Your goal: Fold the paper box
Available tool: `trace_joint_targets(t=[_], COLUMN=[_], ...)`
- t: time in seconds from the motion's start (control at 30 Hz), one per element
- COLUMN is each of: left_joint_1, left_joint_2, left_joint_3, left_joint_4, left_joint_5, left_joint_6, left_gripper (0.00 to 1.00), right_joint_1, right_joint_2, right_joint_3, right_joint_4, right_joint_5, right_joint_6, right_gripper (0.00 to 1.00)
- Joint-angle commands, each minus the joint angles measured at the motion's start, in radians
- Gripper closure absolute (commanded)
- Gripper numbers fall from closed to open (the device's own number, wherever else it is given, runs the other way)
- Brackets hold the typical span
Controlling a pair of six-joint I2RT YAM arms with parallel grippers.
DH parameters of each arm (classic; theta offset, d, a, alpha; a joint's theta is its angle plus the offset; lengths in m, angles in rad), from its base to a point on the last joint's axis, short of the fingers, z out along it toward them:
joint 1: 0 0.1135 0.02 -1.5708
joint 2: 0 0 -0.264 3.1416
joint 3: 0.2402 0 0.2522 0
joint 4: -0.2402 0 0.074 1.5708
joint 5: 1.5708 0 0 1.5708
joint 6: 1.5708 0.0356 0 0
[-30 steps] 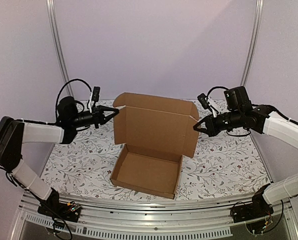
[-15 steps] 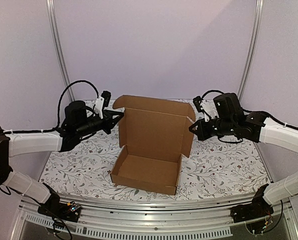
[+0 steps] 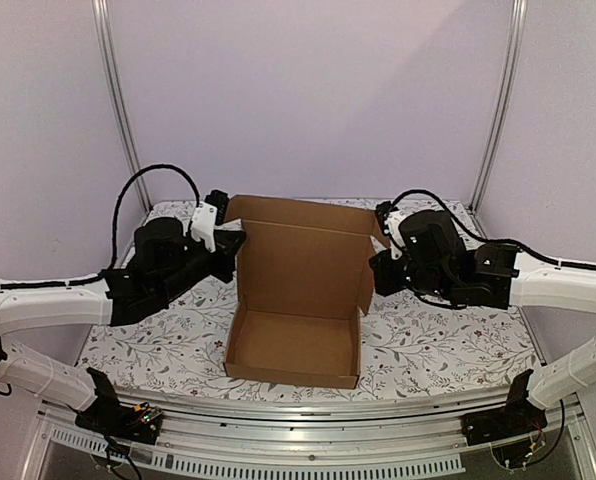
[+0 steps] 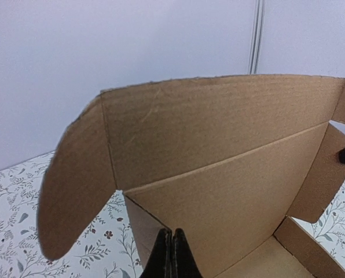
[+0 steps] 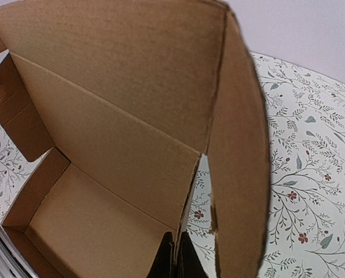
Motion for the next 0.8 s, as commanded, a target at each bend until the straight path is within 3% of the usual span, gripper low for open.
trace_joint_targets(t=[0.0,0.43,0.77], left_joint_1=[-0.133,-0.26,-0.369], left_joint_2=[-0.025,-0.131,-0.104], left_joint_3=[-0.073,-0.201,-0.221], left_joint_4=[-0.001,0.004,0.027], left_joint_5=[-0.004,-0.158,-0.285], left_joint_6=[0.007,-0.078,-0.156], left_gripper=[1.0,1.0,1.0], right_joint_1=[0.103,0.256,0.307], right_joint_2=[0.034,0.101,0.115], right_joint_3=[-0.024,-0.019,-0.067], right_joint_4=[0.226,0.291,0.28], right_joint_5=[0.098,0.3,0.378], right_joint_6=[0.028,0.052,0.072], right_gripper=[1.0,1.0,1.0])
